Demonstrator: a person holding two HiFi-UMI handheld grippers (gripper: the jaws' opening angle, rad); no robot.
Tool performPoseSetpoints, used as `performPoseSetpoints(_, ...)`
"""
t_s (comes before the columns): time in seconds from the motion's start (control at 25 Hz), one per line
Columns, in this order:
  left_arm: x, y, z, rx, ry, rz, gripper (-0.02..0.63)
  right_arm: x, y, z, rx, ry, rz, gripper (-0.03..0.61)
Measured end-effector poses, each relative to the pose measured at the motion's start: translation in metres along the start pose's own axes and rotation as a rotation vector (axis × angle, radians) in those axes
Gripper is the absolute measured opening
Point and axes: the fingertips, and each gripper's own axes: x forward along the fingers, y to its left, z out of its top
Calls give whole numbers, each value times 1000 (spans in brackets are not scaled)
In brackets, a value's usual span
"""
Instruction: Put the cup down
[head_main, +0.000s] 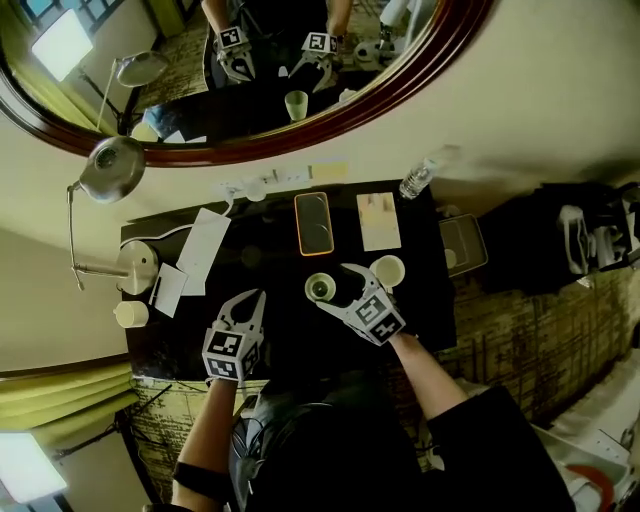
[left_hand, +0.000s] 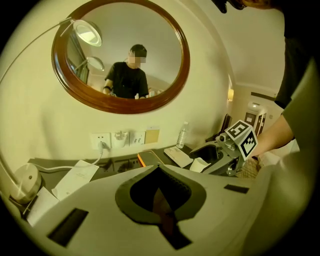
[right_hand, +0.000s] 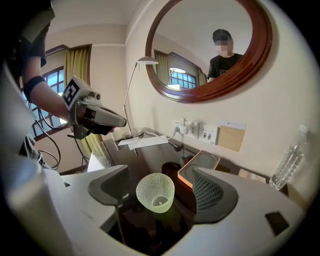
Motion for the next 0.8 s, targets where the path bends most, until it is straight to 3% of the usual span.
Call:
performPoseSetpoints(0.2, -2, -1, 10, -19, -30, -26, 6, -42, -24, 12, 48, -44, -111, 365)
performPoseSetpoints(0.4, -1, -2, 21, -14, -43, -54, 6, -98, -49, 13, 129, -89, -238, 224)
performPoseSetpoints(0.72, 10, -18, 33, -2, -83, -131, 7, -179, -86, -17, 258, -114, -466, 12)
performPoseSetpoints(0.8, 12, -21, 32, 5, -86, -143, 7, -193, -92, -29, 288, -117, -500, 3)
